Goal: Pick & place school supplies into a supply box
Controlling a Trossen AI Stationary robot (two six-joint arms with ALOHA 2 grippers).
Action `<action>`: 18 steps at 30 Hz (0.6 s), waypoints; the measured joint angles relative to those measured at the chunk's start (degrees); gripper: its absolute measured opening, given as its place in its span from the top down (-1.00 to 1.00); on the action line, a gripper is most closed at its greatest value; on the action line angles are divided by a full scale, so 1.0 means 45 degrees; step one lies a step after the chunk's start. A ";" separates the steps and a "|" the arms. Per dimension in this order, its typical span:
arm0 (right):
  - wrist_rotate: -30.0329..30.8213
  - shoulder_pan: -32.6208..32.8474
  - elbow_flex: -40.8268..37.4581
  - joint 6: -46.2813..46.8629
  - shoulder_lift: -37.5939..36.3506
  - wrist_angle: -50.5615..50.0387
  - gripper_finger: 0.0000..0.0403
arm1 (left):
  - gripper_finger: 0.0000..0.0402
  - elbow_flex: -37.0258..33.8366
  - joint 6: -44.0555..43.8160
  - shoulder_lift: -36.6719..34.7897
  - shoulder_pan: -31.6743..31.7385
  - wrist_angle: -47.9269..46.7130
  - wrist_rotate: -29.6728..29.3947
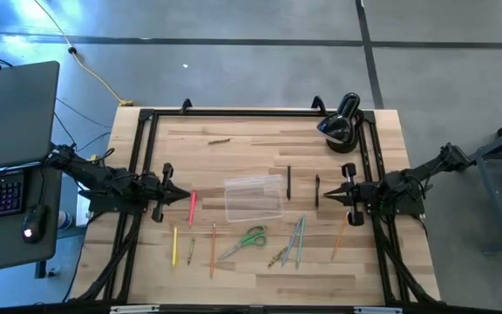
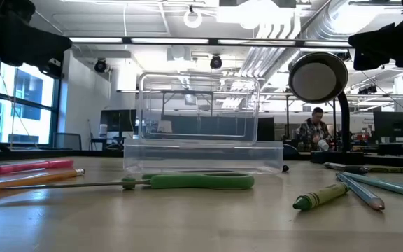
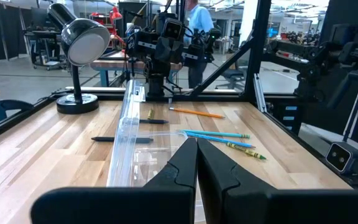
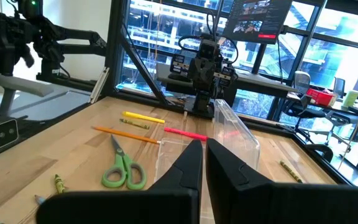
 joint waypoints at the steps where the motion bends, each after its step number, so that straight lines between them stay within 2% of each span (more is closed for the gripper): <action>1: 0.0000 -0.0004 0.0001 0.0000 0.0005 0.0005 1.00 | 0.78 0.0001 0.0000 0.0003 0.0000 0.0003 0.0000; 18: 0.0000 -0.0001 -0.0003 0.0000 0.0001 0.0002 1.00 | 0.78 -0.0002 -0.0173 -0.0002 0.0000 0.0003 0.0039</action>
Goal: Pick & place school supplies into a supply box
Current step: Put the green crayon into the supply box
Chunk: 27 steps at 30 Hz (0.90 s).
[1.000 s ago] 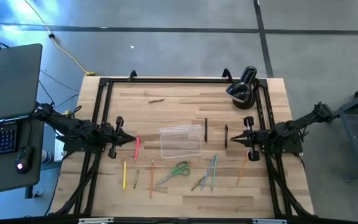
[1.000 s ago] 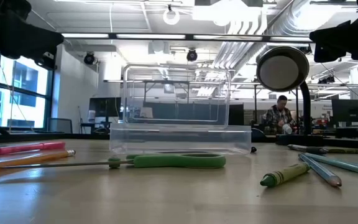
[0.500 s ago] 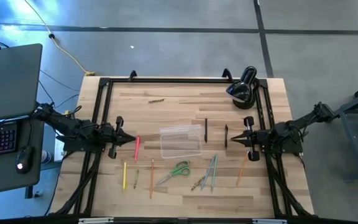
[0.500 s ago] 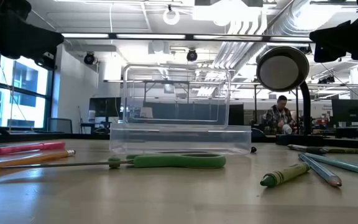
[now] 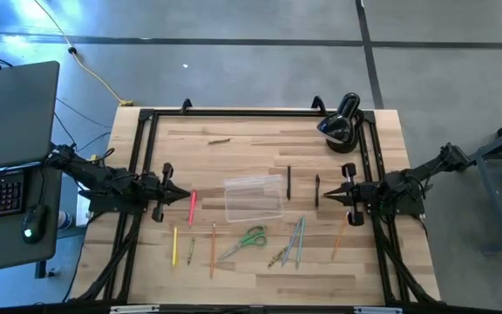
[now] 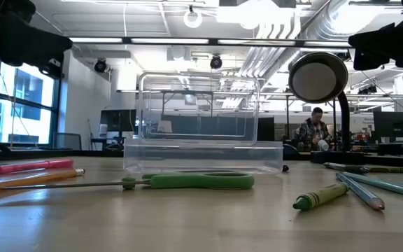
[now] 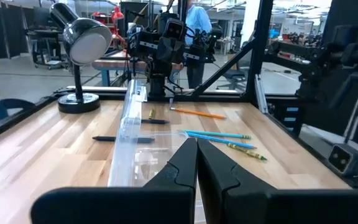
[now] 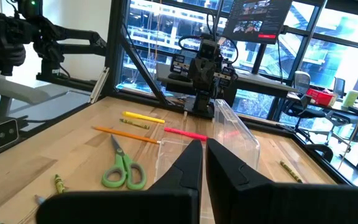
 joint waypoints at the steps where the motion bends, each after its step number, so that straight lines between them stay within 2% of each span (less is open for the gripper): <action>1: 0.0000 -0.0001 0.0003 0.0000 0.0004 0.0002 1.00 | 0.78 0.0002 -0.0174 0.0004 0.0000 -0.0011 0.0301; 3: 0.0000 -0.0001 0.0001 0.0000 0.0003 -0.0002 1.00 | 0.78 0.0002 -0.0429 0.0003 0.0000 -0.0024 0.0813; 6: -0.0002 0.0001 0.0002 0.0000 -0.0001 0.0002 1.00 | 0.78 0.0005 -0.0487 0.0000 0.0000 -0.0026 0.0864; 14: -0.0002 -0.0004 0.0002 0.0002 0.0003 0.0007 1.00 | 0.78 0.0200 -0.0504 0.0005 0.0000 0.0068 -0.1032; 21: 0.0002 0.0001 0.0001 0.0000 0.0000 0.0022 1.00 | 0.78 0.0658 -0.0446 0.0005 0.0000 0.0153 -0.1263; 27: 0.0392 -0.0004 0.0005 0.0123 -0.0001 0.1271 1.00 | 0.78 0.1131 -0.0041 0.0005 0.0000 0.0165 -0.1425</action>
